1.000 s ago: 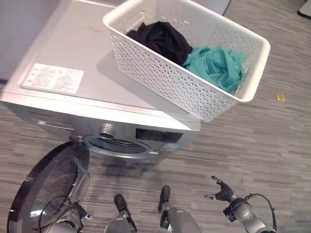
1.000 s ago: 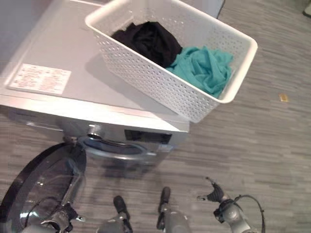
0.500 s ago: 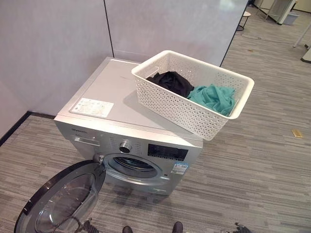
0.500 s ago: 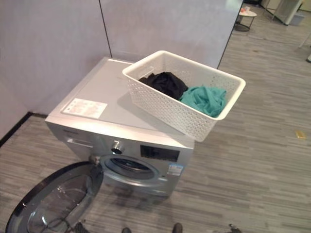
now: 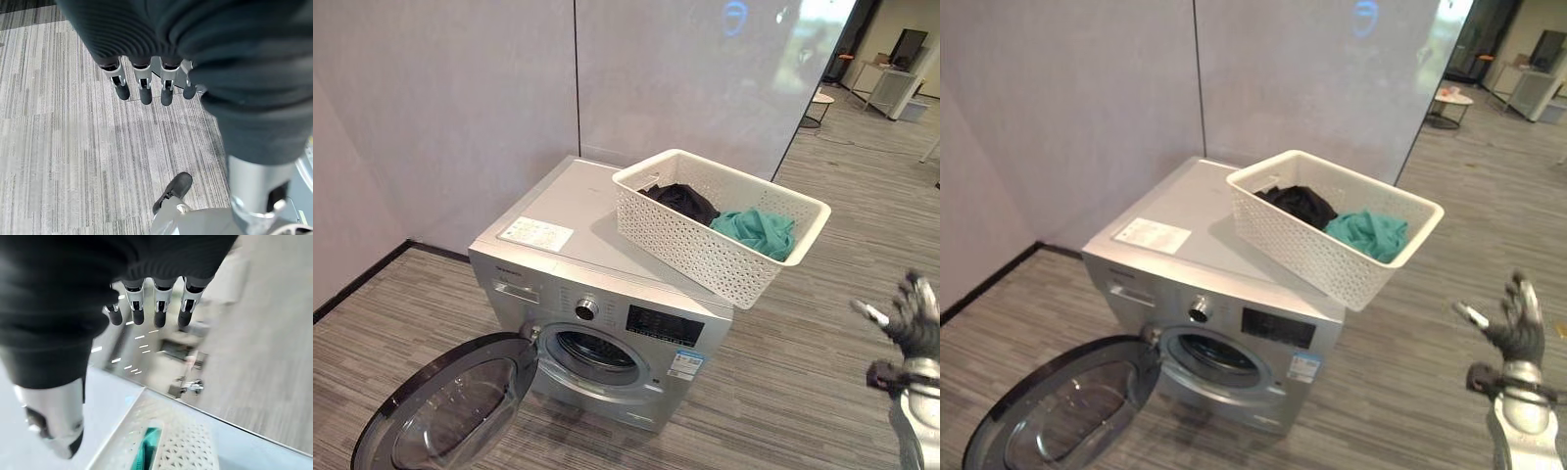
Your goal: Grab the laundry basket,head to the washer,open it,put in the laundry and shut it.
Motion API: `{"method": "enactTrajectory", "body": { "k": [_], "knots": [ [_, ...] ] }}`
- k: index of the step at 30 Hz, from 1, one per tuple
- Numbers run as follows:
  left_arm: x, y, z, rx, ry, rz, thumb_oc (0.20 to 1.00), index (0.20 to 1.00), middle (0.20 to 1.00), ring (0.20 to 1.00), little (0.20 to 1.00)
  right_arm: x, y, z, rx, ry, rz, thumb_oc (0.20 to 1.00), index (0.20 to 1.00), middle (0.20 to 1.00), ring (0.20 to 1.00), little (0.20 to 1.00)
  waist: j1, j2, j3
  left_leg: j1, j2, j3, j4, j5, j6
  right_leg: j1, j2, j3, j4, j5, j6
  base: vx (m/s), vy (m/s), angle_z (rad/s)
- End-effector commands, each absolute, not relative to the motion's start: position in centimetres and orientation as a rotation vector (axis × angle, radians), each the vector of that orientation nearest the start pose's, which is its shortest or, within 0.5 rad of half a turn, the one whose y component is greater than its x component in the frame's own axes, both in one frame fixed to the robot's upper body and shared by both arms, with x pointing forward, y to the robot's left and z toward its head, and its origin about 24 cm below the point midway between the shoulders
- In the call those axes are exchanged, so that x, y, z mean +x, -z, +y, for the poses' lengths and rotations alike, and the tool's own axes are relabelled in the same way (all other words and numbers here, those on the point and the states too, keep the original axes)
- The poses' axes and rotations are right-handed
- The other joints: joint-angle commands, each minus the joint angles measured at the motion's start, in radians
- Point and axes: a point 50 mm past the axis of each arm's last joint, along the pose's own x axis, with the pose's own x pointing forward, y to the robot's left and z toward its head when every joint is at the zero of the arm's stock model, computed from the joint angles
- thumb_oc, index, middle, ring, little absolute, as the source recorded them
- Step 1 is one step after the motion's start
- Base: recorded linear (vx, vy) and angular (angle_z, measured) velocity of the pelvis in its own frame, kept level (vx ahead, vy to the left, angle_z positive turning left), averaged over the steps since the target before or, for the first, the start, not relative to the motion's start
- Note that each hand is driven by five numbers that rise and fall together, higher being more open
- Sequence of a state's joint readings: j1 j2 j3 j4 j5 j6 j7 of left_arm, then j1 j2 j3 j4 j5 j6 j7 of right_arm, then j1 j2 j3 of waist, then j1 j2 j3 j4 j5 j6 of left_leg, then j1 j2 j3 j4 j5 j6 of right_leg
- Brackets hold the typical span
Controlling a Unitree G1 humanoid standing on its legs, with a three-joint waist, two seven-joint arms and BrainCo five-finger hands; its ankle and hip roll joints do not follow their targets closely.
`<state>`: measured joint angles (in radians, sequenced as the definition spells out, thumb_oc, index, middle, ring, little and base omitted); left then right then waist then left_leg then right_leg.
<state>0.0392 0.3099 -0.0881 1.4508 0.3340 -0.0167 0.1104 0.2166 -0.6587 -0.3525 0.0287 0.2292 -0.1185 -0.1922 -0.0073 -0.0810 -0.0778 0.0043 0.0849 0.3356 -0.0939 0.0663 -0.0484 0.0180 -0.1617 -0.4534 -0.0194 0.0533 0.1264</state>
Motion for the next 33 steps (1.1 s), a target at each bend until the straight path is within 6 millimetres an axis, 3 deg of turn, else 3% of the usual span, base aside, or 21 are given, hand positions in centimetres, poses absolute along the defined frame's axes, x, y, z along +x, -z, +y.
{"method": "enactTrajectory", "body": {
  "k": [1, 2, 3, 4, 5, 8, 12, 13, 16, 17, 20, 24, 28, 29, 33],
  "knots": [
    [5.1, 15.6, 28.3, 0.690, 0.030, 1.416, 1.000, 1.000, 1.000, 1.000, 1.000, 20.1, -11.4, -37.9, -0.513, 0.631, -0.113, 1.000, 1.000, 1.000, 1.000, 1.000, 0.019, -0.035, 0.049, -0.016, 0.005, 0.017, 0.007, 0.015, -0.023, 0.020, -0.059, 0.036, 0.014, 0.012, 0.074, 0.08, -0.018, 0.11],
    [5.0, 15.5, 28.4, 0.682, 0.037, 1.427, 1.000, 1.000, 1.000, 1.000, 1.000, 20.7, -14.3, -37.8, -0.557, 0.614, -0.202, 1.000, 1.000, 1.000, 1.000, 1.000, 0.023, -0.038, 0.047, -0.014, 0.007, 0.009, 0.007, 0.015, -0.024, 0.027, -0.056, 0.029, 0.016, 0.006, 0.073, 0.01, -0.020, 0.17],
    [5.0, 15.5, 28.4, 0.678, 0.038, 1.432, 1.000, 1.000, 1.000, 1.000, 1.000, 21.1, -15.7, -37.5, -0.567, 0.594, -0.252, 1.000, 1.000, 1.000, 1.000, 1.000, 0.026, -0.041, 0.050, -0.022, 0.006, 0.021, 0.007, 0.034, -0.015, 0.021, -0.056, 0.010, 0.017, 0.020, 0.063, -0.02, -0.024, 0.22],
    [4.8, 15.5, 28.6, 0.653, 0.026, 1.449, 1.000, 1.000, 1.000, 1.000, 1.000, 22.1, -17.9, -35.8, -0.543, 0.474, -0.352, 1.000, 1.000, 1.000, 1.000, 1.000, 0.033, -0.049, 0.041, -0.018, 0.006, 0.001, 0.007, 0.020, -0.026, 0.031, -0.051, 0.017, 0.016, 0.006, 0.072, -0.09, -0.015, 0.21],
    [4.8, 15.4, 28.7, 0.634, 0.012, 1.450, 1.000, 1.000, 1.000, 1.000, 1.000, 22.7, -19.0, -35.2, -0.483, 0.363, -0.385, 1.000, 1.000, 1.000, 1.000, 1.000, 0.038, -0.059, 0.042, -0.029, 0.008, 0.009, 0.007, 0.042, -0.019, 0.025, -0.051, -0.005, 0.019, 0.018, 0.060, 0.05, -0.022, 0.14],
    [3.6, 15.8, 28.1, 0.609, 0.052, 1.493, 1.000, 1.000, 1.000, 1.000, 1.000, 24.2, -19.9, -34.2, -0.526, 0.246, -0.351, 1.000, 1.000, 1.000, 1.000, 1.000, 0.056, -0.080, 0.038, -0.018, 0.010, -0.010, 0.007, 0.024, -0.028, 0.040, -0.046, 0.000, 0.026, -0.002, 0.066, 0.02, -0.012, 0.07],
    [3.1, 15.7, 28.5, 0.616, 0.081, 1.524, 1.000, 1.000, 1.000, 1.000, 1.000, 28.0, -19.8, -32.7, -0.648, 0.075, -0.197, 1.000, 1.000, 1.000, 1.000, 1.000, 0.087, -0.097, 0.041, -0.020, 0.011, -0.015, 0.007, 0.028, -0.028, 0.038, -0.039, -0.003, 0.023, 0.001, 0.062, 0.00, -0.005, 0.01],
    [3.3, 15.6, 28.6, 0.612, 0.089, 1.526, 1.000, 1.000, 1.000, 1.000, 1.000, 29.0, -20.7, -32.8, -0.781, 0.046, -0.125, 1.000, 1.000, 1.000, 1.000, 1.000, 0.095, -0.102, 0.042, -0.019, 0.011, -0.013, 0.007, 0.029, -0.029, 0.036, -0.036, 0.000, 0.021, 0.002, 0.061, 0.00, 0.000, 0.00],
    [3.6, 15.7, 28.3, 0.599, 0.085, 1.519, 1.000, 1.000, 1.000, 1.000, 1.000, 30.1, -21.9, -33.1, -0.926, 0.066, -0.080, 1.000, 1.000, 1.000, 1.000, 1.000, 0.093, -0.102, 0.044, -0.018, 0.012, -0.013, 0.007, 0.029, -0.028, 0.036, -0.033, 0.002, 0.020, 0.002, 0.060, -0.01, 0.011, 0.07],
    [3.9, 15.7, 28.2, 0.591, 0.082, 1.512, 1.000, 1.000, 1.000, 1.000, 1.000, 30.9, -22.8, -33.2, -1.065, 0.050, -0.019, 1.000, 1.000, 1.000, 1.000, 1.000, 0.102, -0.107, 0.045, -0.018, 0.013, -0.014, 0.007, 0.029, -0.027, 0.037, -0.032, 0.002, 0.020, 0.002, 0.058, -0.01, 0.005, 0.04],
    [4.1, 16.0, 27.3, 0.574, 0.106, 1.507, 1.000, 1.000, 1.000, 1.000, 1.000, 32.8, -24.3, -32.2, -1.202, 0.031, 0.013, 1.000, 1.000, 1.000, 1.000, 1.000, 0.100, -0.105, 0.050, -0.014, 0.011, -0.017, 0.007, 0.025, -0.023, 0.041, -0.032, 0.001, 0.023, 0.001, 0.059, 0.00, 0.000, 0.00],
    [4.3, 16.1, 27.0, 0.566, 0.111, 1.502, 1.000, 1.000, 1.000, 1.000, 1.000, 34.3, -24.8, -30.7, -1.239, -0.003, 0.010, 1.000, 1.000, 1.000, 1.000, 1.000, 0.102, -0.102, 0.055, -0.006, 0.008, -0.013, 0.007, 0.020, -0.020, 0.040, -0.032, 0.012, 0.027, 0.000, 0.058, 0.01, 0.009, -0.02],
    [4.5, 16.0, 27.4, 0.563, 0.090, 1.506, 1.000, 1.000, 1.000, 1.000, 1.000, 35.9, -24.8, -27.3, -1.192, -0.090, -0.051, 1.000, 1.000, 1.000, 1.000, 1.000, 0.110, -0.107, 0.060, 0.000, 0.007, -0.010, 0.007, 0.019, -0.017, 0.039, -0.031, 0.025, 0.028, -0.002, 0.056, 0.01, 0.016, -0.13],
    [4.5, 15.8, 27.7, 0.559, 0.076, 1.513, 1.000, 1.000, 1.000, 1.000, 1.000, 36.3, -24.9, -25.6, -1.161, -0.143, -0.089, 1.000, 1.000, 1.000, 1.000, 1.000, 0.109, -0.108, 0.058, 0.001, 0.008, -0.008, 0.007, 0.018, -0.018, 0.038, -0.031, 0.028, 0.027, -0.002, 0.055, 0.00, 0.000, 0.00],
    [4.2, 15.6, 28.5, 0.553, 0.064, 1.539, 1.000, 1.000, 1.000, 1.000, 1.000, 36.7, -24.4, -23.0, -1.096, -0.235, -0.138, 1.000, 1.000, 1.000, 1.000, 1.000, 0.106, -0.111, 0.052, 0.006, 0.009, -0.003, 0.007, 0.016, -0.019, 0.040, -0.030, 0.031, 0.027, -0.005, 0.053, 0.00, 0.002, 0.01]
  ]
}}
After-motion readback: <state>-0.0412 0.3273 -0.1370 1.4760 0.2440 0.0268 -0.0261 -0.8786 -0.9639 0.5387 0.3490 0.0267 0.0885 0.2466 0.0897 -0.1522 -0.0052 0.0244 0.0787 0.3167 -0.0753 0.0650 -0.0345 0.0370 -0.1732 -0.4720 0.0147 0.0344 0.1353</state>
